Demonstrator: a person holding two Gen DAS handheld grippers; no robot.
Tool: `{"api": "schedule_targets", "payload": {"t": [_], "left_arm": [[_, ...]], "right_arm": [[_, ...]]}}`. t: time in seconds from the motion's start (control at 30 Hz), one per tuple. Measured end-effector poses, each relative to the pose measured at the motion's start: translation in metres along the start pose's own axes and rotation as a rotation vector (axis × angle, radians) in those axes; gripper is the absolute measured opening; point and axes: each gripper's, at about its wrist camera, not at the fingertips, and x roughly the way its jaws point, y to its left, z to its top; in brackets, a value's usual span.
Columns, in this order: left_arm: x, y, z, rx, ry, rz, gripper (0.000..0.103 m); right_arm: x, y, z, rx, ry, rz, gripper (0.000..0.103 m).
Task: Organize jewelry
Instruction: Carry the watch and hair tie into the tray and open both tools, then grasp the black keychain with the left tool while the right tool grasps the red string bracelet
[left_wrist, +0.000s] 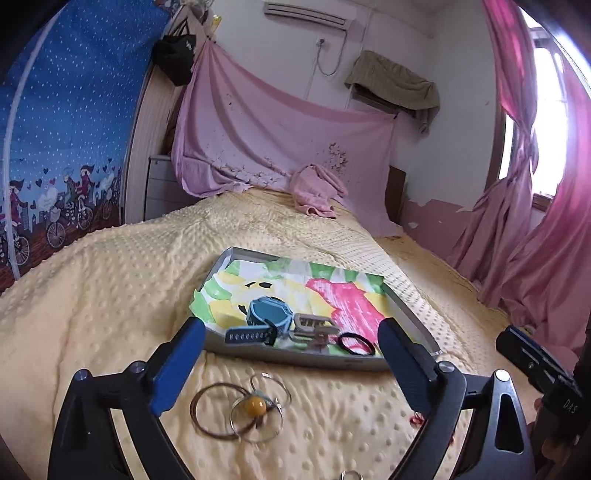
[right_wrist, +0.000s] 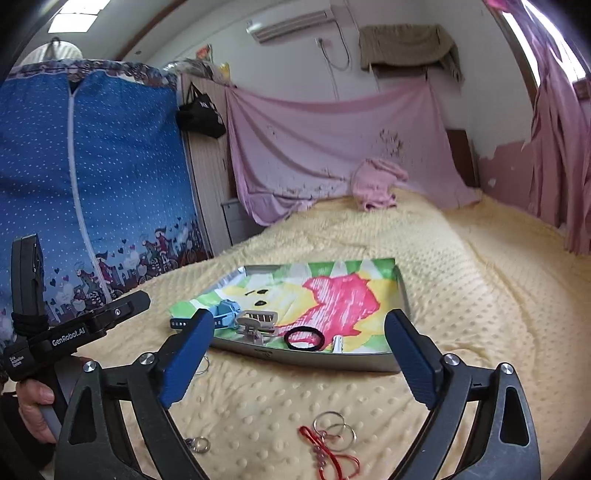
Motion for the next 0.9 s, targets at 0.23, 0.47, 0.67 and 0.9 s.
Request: {"api": "schedule_targets", "payload": {"t": [0.23,0.47,0.67,0.9], "left_arm": [[-0.021,-0.005,-0.023,0.052,0.015,-0.017,0.099],[-0.037,-0.013,-0.047,0.093,0.029,-0.009,0.099],[-0.041,-0.019,-0.063,0.121,0.063,0.007,0.099],[-0.033,-0.013,-0.079,0.126,0.168,0.001,0.099]], "right_arm": [[-0.032,0.005,-0.010,-0.083,-0.018,-0.045,0.092],[-0.055,-0.002,-0.023,-0.093,0.007,-0.074,0.092],[-0.054,-0.006,-0.042,-0.080,0.071,-0.093,0.092],[-0.039,-0.013,-0.061,-0.049,0.172,-0.098,0.092]]}}
